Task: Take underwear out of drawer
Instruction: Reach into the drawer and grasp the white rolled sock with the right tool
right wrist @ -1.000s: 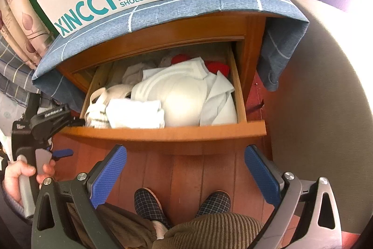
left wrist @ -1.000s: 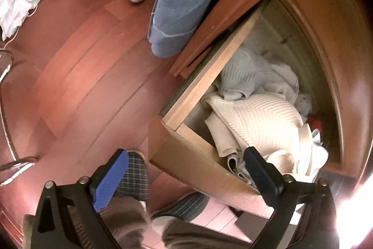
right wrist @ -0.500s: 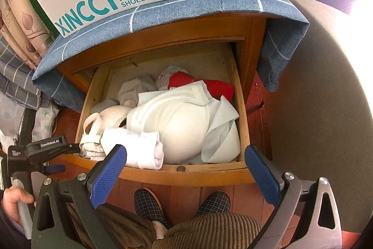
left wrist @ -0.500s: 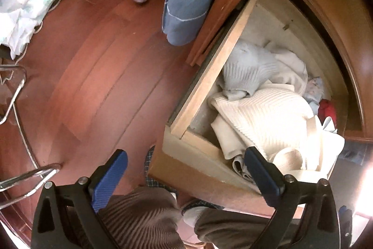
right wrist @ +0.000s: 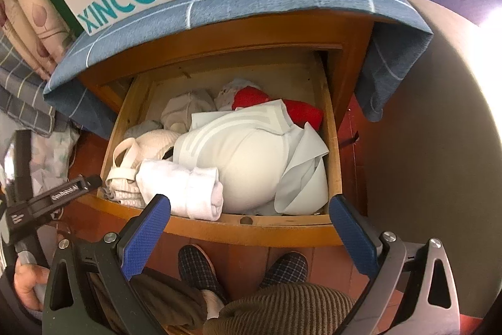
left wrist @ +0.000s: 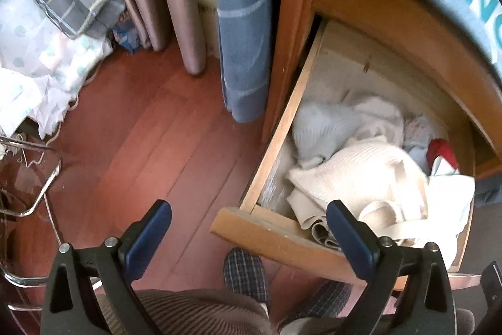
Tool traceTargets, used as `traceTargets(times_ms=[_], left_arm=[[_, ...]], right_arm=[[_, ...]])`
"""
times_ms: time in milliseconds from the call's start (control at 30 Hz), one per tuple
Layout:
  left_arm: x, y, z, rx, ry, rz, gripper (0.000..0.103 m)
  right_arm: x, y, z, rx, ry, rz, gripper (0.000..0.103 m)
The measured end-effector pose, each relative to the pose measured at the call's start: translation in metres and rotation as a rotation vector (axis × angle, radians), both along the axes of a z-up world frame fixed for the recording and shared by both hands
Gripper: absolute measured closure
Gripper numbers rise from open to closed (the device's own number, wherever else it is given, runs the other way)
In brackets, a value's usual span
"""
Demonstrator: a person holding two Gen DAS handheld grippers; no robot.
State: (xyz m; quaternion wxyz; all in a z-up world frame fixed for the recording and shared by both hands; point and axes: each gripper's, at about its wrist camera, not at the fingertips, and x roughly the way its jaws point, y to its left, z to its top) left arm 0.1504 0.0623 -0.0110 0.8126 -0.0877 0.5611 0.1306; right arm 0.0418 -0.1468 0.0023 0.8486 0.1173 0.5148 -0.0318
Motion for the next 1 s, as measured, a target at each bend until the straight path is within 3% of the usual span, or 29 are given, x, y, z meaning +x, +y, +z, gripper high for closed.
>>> traceTargets(times_ms=[133,367,500,633,833,1000], left_arm=[[-0.015,0.002,0.029,0.007,-0.116,-0.031,0.001],[-0.034,0.012,0.057,0.007,-0.166,-0.173,0.001],[-0.035,0.014,0.059,-0.023,-0.196,-0.215,0.001],[-0.037,0.015,0.056,-0.076,-0.192,-0.220,0.001],[-0.036,0.023,0.046,-0.153,-0.175,-0.187,0.001],[-0.036,0.023,0.044,-0.171,-0.163,-0.192,0.001]], right_arm=[[0.001,0.002,-0.001,-0.012,0.025,0.012,0.003],[0.014,0.017,0.001,-0.104,0.135,0.100,0.002],[0.033,0.026,-0.005,-0.016,0.260,0.153,0.001],[0.052,0.035,-0.021,0.041,0.368,0.156,0.002],[0.073,0.054,-0.037,0.008,0.431,0.156,0.002],[0.085,0.067,-0.054,-0.028,0.475,0.147,0.002]])
